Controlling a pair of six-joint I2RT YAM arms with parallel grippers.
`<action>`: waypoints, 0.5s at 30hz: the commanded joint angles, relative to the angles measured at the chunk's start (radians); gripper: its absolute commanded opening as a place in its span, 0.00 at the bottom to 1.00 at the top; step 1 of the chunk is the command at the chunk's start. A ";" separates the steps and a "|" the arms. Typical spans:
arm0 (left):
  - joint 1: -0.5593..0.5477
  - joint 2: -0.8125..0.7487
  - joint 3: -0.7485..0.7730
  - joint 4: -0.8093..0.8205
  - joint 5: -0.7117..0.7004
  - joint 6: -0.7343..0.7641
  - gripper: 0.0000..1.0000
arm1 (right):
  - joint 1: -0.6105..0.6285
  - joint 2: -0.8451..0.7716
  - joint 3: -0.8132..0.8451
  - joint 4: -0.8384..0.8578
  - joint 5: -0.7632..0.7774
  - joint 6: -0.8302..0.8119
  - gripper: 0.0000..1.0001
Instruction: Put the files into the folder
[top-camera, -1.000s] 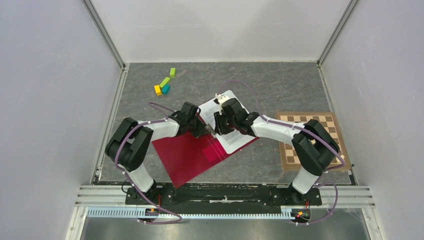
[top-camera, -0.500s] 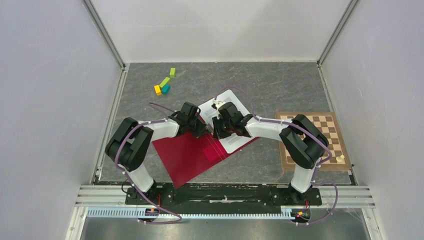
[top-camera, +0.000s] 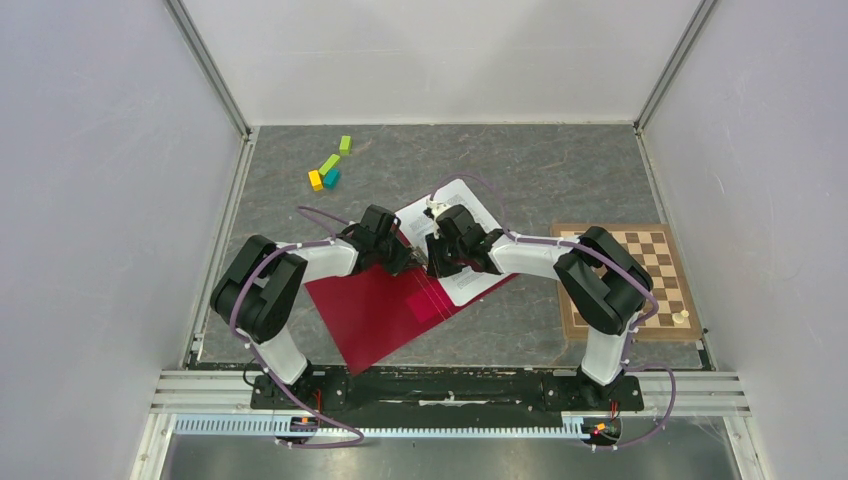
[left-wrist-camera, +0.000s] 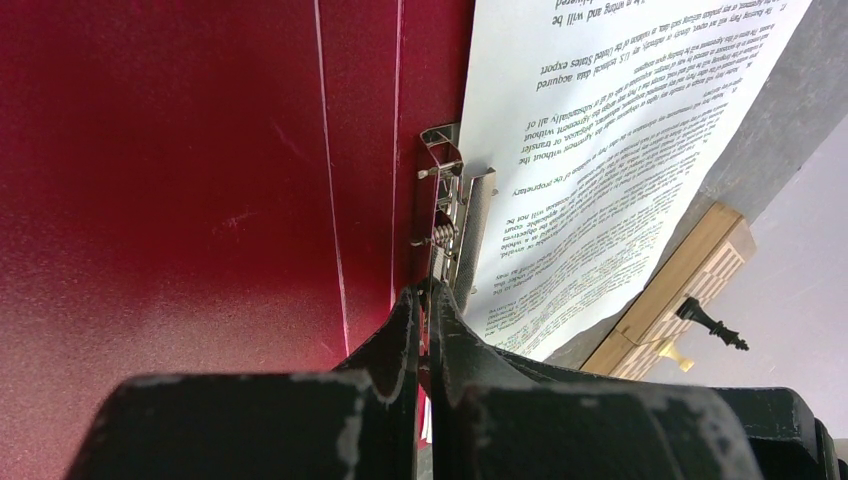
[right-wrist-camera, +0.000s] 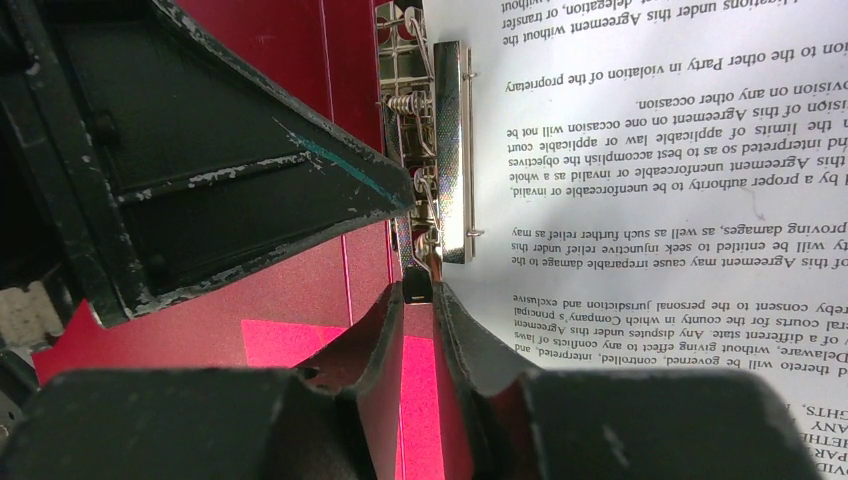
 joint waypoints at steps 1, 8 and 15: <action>0.007 0.090 -0.074 -0.176 -0.146 0.036 0.02 | 0.004 0.007 -0.013 0.039 0.023 0.016 0.19; 0.007 0.085 -0.088 -0.166 -0.146 0.035 0.02 | 0.004 0.029 0.010 0.035 0.014 0.031 0.09; 0.007 0.085 -0.113 -0.136 -0.112 0.026 0.02 | 0.021 0.047 0.029 0.007 0.055 0.025 0.04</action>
